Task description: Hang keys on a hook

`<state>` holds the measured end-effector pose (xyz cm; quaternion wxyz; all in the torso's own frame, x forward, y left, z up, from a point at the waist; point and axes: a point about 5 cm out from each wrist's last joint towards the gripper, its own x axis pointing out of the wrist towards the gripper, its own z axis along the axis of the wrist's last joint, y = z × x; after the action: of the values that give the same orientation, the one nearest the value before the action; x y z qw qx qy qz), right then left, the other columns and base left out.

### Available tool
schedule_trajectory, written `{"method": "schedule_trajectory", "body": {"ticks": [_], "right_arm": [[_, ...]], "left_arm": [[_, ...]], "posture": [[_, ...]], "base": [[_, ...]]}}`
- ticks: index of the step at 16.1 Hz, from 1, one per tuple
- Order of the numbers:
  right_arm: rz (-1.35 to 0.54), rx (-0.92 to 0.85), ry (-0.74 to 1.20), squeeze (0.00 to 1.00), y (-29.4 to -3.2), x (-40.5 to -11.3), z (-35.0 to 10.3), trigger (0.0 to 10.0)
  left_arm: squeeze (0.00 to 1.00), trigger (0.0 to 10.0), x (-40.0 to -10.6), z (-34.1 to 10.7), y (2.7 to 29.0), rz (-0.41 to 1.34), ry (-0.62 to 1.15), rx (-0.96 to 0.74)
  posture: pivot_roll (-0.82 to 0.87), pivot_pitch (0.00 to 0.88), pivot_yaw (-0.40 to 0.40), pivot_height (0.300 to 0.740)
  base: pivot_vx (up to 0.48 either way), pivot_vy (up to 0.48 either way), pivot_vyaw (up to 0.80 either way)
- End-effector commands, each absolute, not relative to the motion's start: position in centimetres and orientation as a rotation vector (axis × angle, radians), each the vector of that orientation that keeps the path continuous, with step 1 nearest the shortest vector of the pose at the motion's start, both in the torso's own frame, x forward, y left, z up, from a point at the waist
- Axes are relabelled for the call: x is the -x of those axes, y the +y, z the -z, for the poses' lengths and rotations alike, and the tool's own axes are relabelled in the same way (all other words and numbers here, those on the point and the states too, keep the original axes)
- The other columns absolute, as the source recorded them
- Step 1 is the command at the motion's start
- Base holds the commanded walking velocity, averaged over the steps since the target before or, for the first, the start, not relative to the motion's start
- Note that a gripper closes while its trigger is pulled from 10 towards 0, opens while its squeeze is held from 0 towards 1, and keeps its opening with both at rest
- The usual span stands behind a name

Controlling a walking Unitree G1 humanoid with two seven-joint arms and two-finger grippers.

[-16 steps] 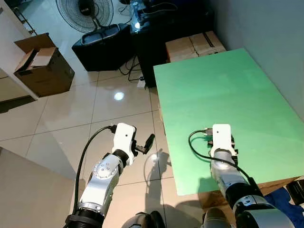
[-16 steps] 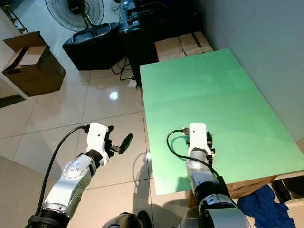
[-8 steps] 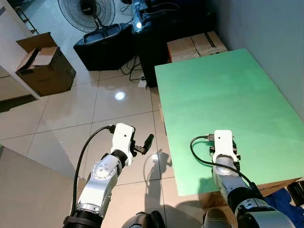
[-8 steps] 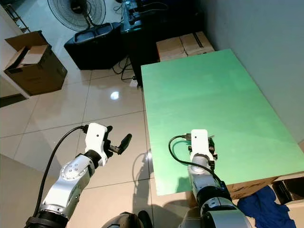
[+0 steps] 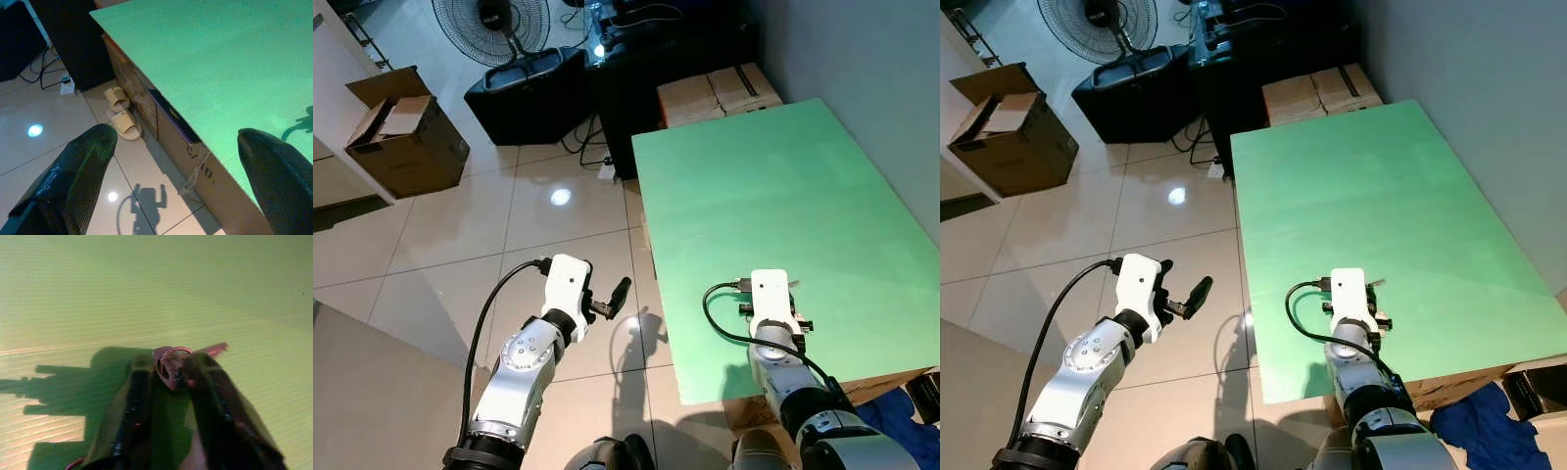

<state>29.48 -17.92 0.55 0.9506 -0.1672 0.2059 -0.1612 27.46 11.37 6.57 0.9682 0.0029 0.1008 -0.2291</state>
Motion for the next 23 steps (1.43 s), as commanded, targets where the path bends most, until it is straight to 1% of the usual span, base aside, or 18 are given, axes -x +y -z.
{"method": "schedule_trajectory", "body": {"ticks": [1,6,7,9,11,12,13,14,15,16,18,20,22,23], "right_arm": [[0.325,0.332,0.443,0.0,-17.5,-28.9,0.0,0.0],[0.32,0.306,0.344,0.0,-16.5,-30.5,-2.0,0.0],[0.32,0.293,0.291,0.0,-16.1,-31.3,-3.2,0.0],[0.316,0.282,0.24,0.0,-15.8,-32.1,-4.4,0.0],[0.305,0.278,0.211,0.0,-15.6,-32.6,-5.2,0.0],[0.328,0.286,0.225,0.0,-15.9,-32.6,-5.2,0.0],[0.337,0.284,0.253,0.1,-16.1,-32.4,-4.8,6.4],[0.316,0.263,0.298,0.71,-16.0,-32.2,-4.2,10.0],[0.255,0.167,0.327,0.0,-14.9,-32.0,-3.7,10.0],[0.189,0.021,0.326,0.0,-13.4,-32.1,-4.0,10.0],[0.115,-0.094,0.296,0.0,-11.9,-32.3,-5.0,10.0],[0.062,-0.086,0.281,0.0,-10.9,-32.1,-5.7,10.0],[0.065,-0.026,0.284,0.0,-11.0,-31.6,-5.5,10.0],[0.087,0.012,0.301,0.0,-11.5,-31.1,-4.9,10.0]], "left_arm": [[0.0,10.0,-27.1,-6.2,12.1,0.451,0.227,-0.018],[0.0,10.0,-27.3,-6.3,12.0,0.454,0.227,-0.019],[0.0,10.0,-27.5,-6.3,12.0,0.452,0.225,-0.02],[0.0,10.0,-27.7,-6.4,11.8,0.454,0.221,-0.017],[0.0,10.0,-27.9,-6.5,11.6,0.455,0.218,-0.014],[0.0,10.0,-27.9,-6.5,11.6,0.455,0.217,-0.013],[0.0,10.0,-27.9,-6.5,11.6,0.454,0.217,-0.013],[0.0,10.0,-27.9,-6.4,11.6,0.453,0.216,-0.013],[0.0,10.0,-27.9,-6.5,11.6,0.452,0.215,-0.013],[0.0,10.0,-28.0,-6.5,11.7,0.45,0.213,-0.013],[0.0,10.0,-28.0,-6.5,11.8,0.446,0.212,-0.014],[0.0,10.0,-28.0,-6.6,11.9,0.441,0.21,-0.014],[0.0,10.0,-28.1,-6.6,11.9,0.44,0.208,-0.014],[0.0,10.0,-28.2,-6.6,11.8,0.439,0.209,-0.012]], "posture": [[-0.25,0.151,0.267,0.74],[-0.25,0.147,0.27,0.74],[-0.25,0.14,0.269,0.74],[-0.26,0.132,0.268,0.74],[-0.26,0.123,0.266,0.74],[-0.26,0.118,0.265,0.74],[-0.26,0.116,0.263,0.74],[-0.26,0.113,0.262,0.74],[-0.26,0.11,0.26,0.74],[-0.25,0.106,0.258,0.74],[-0.25,0.1,0.254,0.74],[-0.26,0.099,0.253,0.74],[-0.26,0.1,0.251,0.74],[-0.26,0.099,0.252,0.74]], "base": [[0.0,0.0,0.0],[0.0,0.0,0.0],[0.0,0.0,0.0],[0.0,0.0,0.0],[0.0,0.0,0.0],[0.0,0.0,0.0],[0.0,0.0,0.0],[0.0,0.0,0.0],[0.0,0.0,0.0],[0.0,0.0,0.0],[0.0,0.0,0.0],[0.0,0.0,0.0],[0.0,0.0,0.0],[0.0,0.0,0.0]]}}
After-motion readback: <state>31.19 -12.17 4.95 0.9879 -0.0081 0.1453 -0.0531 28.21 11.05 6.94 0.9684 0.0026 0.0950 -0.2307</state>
